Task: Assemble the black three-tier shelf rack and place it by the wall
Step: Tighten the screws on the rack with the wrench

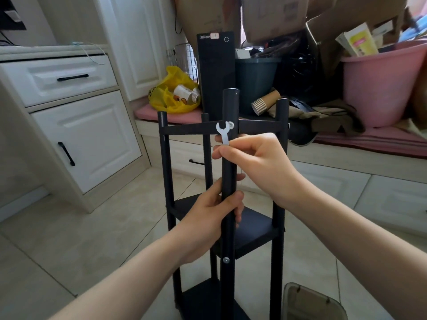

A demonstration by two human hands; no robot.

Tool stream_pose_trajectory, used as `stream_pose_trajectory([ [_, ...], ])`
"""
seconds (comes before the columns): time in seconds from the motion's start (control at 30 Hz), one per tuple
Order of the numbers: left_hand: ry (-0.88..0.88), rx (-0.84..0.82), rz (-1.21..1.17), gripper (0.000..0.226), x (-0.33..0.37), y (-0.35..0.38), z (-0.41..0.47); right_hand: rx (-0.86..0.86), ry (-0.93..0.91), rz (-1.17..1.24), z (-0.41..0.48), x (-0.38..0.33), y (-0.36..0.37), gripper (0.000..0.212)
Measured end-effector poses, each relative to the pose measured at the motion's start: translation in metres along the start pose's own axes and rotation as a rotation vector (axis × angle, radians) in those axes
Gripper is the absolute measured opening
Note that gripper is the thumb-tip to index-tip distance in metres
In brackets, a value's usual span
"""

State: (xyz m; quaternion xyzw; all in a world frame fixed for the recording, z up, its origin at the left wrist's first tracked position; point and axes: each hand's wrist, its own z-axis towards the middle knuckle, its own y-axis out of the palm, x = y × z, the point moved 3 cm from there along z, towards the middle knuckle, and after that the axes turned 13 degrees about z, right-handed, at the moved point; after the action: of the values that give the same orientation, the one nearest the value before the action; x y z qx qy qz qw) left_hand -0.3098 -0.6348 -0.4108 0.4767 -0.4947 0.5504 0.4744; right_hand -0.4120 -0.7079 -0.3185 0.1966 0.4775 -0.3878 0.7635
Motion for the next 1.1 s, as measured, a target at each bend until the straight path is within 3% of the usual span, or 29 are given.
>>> stream_pose_trajectory([
  [0.27, 0.026, 0.052, 0.022, 0.02, 0.007, -0.017, -0.005, -0.069, 0.021, 0.077, -0.006, 0.003, -0.005, 0.017],
  [0.33, 0.034, 0.078, 0.052, 0.016, 0.009, -0.025, -0.005, -0.065, 0.03, 0.035, -0.007, 0.009, -0.01, 0.017],
  [0.57, -0.01, 0.047, 0.031, 0.033, 0.007, -0.036, -0.01, 0.0, 0.092, -0.127, -0.003, 0.029, -0.013, 0.019],
  [0.7, -0.012, 0.063, 0.028, 0.023, 0.01, -0.041, -0.011, -0.005, 0.171, -0.156, 0.004, 0.038, -0.004, 0.021],
  [1.1, -0.06, 0.036, -0.03, 0.033, 0.015, -0.05, -0.014, 0.074, 0.198, -0.005, 0.027, 0.042, 0.02, 0.024],
])
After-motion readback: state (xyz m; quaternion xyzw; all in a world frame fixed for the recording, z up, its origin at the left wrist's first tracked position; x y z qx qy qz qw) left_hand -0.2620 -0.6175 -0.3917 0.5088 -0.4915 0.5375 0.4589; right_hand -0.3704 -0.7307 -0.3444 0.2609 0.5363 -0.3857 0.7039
